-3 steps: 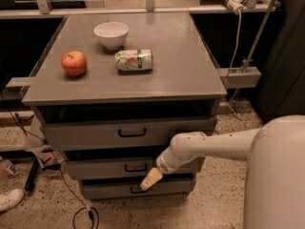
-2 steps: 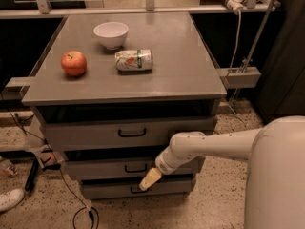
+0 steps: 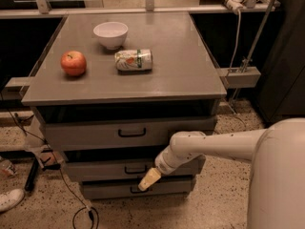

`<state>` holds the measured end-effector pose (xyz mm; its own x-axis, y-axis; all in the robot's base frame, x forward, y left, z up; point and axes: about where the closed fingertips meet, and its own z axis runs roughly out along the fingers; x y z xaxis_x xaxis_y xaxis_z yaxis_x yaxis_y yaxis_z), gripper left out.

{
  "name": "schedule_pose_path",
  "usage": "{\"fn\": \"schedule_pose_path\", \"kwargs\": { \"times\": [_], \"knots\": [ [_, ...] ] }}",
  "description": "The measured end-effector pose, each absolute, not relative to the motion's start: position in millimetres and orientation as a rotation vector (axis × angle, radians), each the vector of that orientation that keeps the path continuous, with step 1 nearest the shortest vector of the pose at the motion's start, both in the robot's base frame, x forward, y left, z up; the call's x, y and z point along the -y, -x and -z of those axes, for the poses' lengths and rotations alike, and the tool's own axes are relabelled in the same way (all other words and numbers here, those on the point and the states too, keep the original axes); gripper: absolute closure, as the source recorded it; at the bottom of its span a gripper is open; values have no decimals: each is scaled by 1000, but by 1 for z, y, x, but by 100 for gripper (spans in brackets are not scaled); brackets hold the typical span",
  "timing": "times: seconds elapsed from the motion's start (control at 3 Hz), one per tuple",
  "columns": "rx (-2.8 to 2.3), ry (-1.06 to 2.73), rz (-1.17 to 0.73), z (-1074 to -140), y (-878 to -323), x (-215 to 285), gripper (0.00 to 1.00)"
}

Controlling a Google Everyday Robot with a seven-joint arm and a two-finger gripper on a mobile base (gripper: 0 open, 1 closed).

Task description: Open middle drawer

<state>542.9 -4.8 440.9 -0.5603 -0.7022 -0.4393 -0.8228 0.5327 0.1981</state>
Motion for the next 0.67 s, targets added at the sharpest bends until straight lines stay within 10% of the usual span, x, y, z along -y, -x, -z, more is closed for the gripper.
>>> {"fn": "schedule_pose_path", "kwargs": {
  "times": [0.67],
  "knots": [
    [-2479,1294,-618,-442,-527,4,0]
  ]
}}
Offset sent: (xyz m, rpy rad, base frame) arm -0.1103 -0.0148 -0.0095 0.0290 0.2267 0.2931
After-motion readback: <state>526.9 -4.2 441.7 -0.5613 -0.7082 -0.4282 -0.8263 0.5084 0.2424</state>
